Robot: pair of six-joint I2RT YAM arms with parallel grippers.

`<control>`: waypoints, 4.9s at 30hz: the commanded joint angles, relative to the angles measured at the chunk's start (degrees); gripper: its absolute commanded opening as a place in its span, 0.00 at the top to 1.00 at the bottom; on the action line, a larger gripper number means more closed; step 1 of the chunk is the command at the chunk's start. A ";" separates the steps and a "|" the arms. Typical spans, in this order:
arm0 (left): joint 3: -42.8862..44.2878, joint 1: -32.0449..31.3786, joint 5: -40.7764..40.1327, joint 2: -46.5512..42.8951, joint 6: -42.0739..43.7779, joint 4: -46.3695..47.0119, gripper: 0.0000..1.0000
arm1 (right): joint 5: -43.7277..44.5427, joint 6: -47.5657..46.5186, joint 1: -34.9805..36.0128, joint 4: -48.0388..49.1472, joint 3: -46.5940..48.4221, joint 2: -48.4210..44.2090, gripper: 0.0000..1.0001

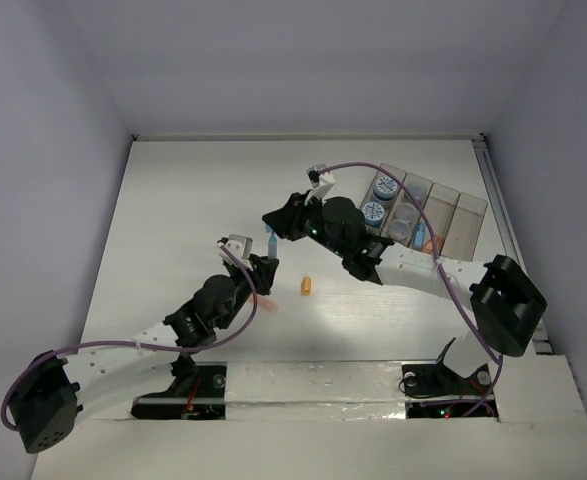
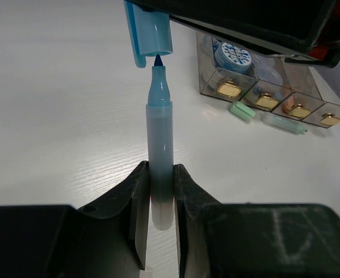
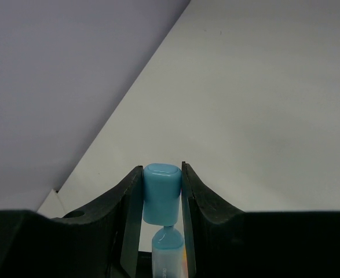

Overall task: Sort the stationery into containers
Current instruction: Close the pen cap on the pen, then place the pen in the storage box.

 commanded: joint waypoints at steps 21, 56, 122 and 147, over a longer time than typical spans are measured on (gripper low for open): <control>2.57 0.26 -2.34 -2.23 0.83 0.46 1.00 | 3.08 -2.72 2.13 1.05 -0.66 0.35 1.00; 4.77 0.26 -3.93 -6.79 -0.58 -1.56 1.00 | 11.88 2.39 12.06 15.90 -14.11 0.27 1.00; 20.51 0.79 1.78 -7.16 3.83 -2.17 1.00 | 5.18 1.77 14.53 0.17 -17.29 -5.80 1.00; 2.93 0.79 8.91 -19.99 -1.80 -3.67 0.01 | 20.13 -10.80 -31.51 -24.78 -11.99 -31.45 1.00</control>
